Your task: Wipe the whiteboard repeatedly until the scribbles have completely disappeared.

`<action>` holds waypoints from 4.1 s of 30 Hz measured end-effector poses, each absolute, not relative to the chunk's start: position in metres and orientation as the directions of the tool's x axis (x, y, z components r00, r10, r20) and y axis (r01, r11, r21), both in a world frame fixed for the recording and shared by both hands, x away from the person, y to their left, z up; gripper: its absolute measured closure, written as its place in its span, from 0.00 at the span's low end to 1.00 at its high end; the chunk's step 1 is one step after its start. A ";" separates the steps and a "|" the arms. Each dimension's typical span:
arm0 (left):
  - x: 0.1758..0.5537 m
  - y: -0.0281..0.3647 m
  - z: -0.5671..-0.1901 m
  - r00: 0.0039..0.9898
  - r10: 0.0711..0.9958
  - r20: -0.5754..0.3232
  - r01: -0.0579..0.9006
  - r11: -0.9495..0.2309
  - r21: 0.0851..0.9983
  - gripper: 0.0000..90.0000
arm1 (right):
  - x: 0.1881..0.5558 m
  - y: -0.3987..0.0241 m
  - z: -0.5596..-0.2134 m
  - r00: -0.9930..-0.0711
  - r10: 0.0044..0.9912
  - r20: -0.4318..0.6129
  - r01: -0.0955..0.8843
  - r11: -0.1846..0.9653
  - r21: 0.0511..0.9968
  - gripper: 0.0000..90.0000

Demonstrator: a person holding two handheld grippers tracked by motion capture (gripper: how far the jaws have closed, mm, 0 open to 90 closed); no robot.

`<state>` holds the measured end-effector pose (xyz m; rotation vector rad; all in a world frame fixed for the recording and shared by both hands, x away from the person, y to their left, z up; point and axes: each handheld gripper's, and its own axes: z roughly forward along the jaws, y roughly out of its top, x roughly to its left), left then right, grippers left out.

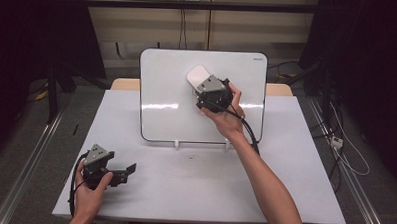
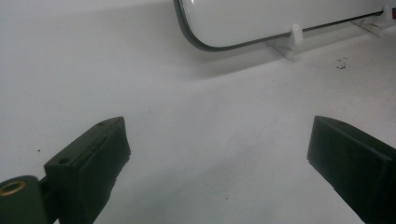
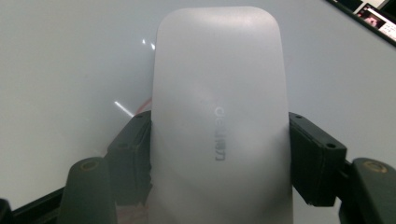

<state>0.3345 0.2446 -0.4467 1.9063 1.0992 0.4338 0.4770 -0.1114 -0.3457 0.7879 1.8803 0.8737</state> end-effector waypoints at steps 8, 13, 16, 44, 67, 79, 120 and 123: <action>0.333 0.246 -0.446 0.546 0.830 -0.117 0.524 -0.229 0.820 0.06 | 0.491 -0.140 -0.326 -0.327 0.860 -0.391 0.198 0.467 0.862 0.35; 0.332 0.247 -0.446 0.544 0.831 -0.115 0.525 -0.230 0.819 0.06 | 0.497 -0.154 -0.317 -0.297 0.880 -0.372 0.215 0.441 0.871 0.35; 0.332 0.247 -0.446 0.542 0.832 -0.118 0.523 -0.225 0.822 0.06 | 0.497 -0.156 -0.317 -0.283 0.884 -0.372 0.215 0.437 0.873 0.35; 0.332 0.244 -0.445 0.549 0.828 -0.113 0.520 -0.232 0.822 0.06 | 0.479 -0.111 -0.343 -0.357 0.823 -0.443 0.180 0.525 0.832 0.35; 0.332 0.243 -0.445 0.556 0.824 -0.110 0.515 -0.237 0.824 0.06 | 0.473 -0.105 -0.352 -0.407 0.781 -0.473 0.148 0.567 0.810 0.35; 0.331 0.245 -0.444 0.555 0.824 -0.114 0.513 -0.232 0.827 0.06 | 0.484 -0.113 -0.337 -0.341 0.828 -0.445 0.169 0.520 0.837 0.35; 0.332 0.245 -0.446 0.553 0.825 -0.119 0.523 -0.233 0.820 0.06 | 0.481 -0.124 -0.339 -0.355 0.817 -0.453 0.166 0.532 0.830 0.35; 0.331 0.246 -0.446 0.551 0.826 -0.118 0.523 -0.231 0.820 0.06 | 0.477 -0.122 -0.342 -0.325 0.824 -0.463 0.157 0.530 0.833 0.35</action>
